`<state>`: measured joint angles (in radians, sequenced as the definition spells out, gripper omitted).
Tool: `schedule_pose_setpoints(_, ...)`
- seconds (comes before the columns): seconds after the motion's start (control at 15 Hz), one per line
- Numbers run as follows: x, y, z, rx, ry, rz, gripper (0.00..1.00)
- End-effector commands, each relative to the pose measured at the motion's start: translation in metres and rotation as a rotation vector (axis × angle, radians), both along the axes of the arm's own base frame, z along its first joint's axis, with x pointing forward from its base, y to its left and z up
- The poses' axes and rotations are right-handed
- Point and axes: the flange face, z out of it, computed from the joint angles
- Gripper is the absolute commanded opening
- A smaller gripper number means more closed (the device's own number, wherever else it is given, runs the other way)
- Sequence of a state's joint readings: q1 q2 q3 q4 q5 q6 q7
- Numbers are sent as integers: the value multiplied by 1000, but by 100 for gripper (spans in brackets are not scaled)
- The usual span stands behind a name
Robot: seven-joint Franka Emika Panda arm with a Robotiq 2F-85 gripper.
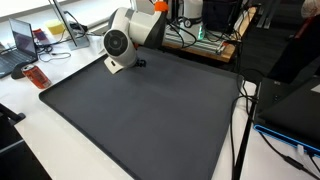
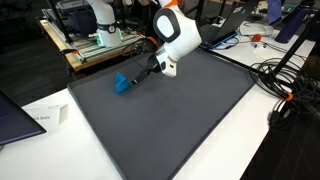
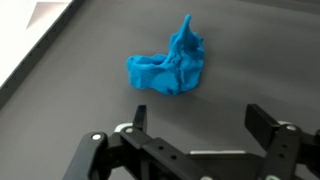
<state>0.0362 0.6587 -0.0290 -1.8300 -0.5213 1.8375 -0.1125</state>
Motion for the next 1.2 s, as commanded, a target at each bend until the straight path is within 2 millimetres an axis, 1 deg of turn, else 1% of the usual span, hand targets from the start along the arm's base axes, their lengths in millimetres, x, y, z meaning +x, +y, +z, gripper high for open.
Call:
schedule_pose_setpoints(0.0, -18, -19, 23, 85, -59, 3, 100)
schedule_pose_setpoints(0.2, -35, -35, 35, 123, -98, -9, 100)
schedule_pose_setpoints(0.4, -50, -46, 47, 175, -130, -18, 100)
schedule_pose_setpoints(0.8, -76, -67, 75, 315, -295, -24, 100)
schedule_pose_setpoints(1.13, -101, -90, 86, 407, -443, -4, 100)
